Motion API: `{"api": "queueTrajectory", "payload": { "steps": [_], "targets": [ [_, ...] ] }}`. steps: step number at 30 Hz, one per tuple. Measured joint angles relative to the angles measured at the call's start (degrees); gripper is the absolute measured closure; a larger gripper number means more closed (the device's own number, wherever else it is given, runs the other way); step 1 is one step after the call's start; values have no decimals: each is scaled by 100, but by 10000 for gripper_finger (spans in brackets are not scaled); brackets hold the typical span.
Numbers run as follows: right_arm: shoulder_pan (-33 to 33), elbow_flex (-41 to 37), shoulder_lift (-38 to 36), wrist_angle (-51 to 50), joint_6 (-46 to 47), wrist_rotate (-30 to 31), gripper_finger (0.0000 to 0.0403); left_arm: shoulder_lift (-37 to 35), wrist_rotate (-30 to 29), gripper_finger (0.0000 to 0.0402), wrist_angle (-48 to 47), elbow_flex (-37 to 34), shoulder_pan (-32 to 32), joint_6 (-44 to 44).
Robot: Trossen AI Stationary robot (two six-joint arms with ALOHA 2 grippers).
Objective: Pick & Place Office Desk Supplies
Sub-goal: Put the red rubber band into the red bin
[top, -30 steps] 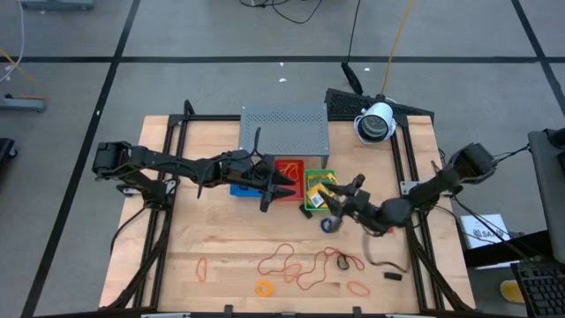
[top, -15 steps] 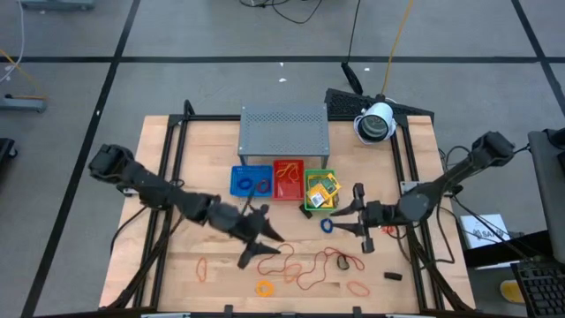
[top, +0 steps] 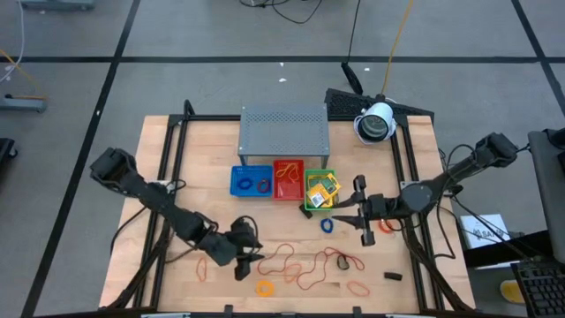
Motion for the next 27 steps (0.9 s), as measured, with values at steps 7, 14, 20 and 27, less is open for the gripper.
{"api": "queueTrajectory", "payload": {
  "steps": [7,14,20,27],
  "targets": [
    [-126,2,22,-105,115,0,300,941,61,227,830,-2,61,-4],
    [-123,2,29,-225,326,2,302,1430,192,227,958,0,146,-91],
    [-123,1,150,-263,413,20,303,1726,212,227,975,-2,146,-119],
    [-123,2,160,-332,501,26,303,1878,193,227,1043,9,142,82]
  ]
}}
